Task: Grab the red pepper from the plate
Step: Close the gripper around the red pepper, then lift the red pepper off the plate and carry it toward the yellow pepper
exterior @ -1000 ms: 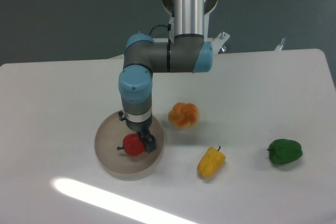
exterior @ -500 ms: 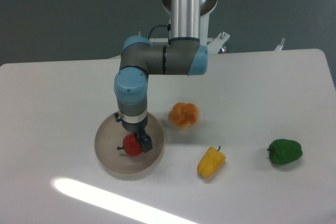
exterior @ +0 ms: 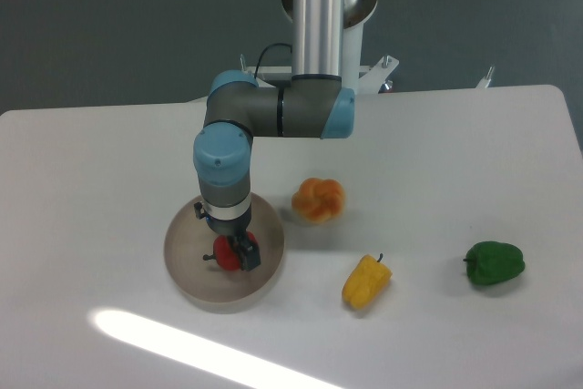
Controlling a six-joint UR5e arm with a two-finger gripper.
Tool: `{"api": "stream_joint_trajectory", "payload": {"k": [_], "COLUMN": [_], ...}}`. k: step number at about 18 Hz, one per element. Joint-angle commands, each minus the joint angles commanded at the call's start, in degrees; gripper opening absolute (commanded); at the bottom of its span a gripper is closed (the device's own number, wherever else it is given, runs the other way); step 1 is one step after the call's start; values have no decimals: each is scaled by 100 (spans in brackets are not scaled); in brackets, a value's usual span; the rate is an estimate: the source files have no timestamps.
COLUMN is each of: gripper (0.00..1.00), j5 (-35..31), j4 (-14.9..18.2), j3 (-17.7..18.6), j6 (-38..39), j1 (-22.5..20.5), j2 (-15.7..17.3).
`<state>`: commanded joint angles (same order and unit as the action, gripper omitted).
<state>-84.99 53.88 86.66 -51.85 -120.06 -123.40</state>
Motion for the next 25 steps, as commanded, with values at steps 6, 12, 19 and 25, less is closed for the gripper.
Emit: {"api": "stream_joint_trajectory", "payload": {"k": [6,12,19,25], "gripper": [53,44,44,44], "j5": [26,97,123,106], "j4": [9,192,1308,1643], "j3": [-140,-369,-1300,-1793], "j6": [-35,-395,-1844,-3074], "j1": [-62,-316,-1071,-1783], "j2": [9,254,369,378]}}
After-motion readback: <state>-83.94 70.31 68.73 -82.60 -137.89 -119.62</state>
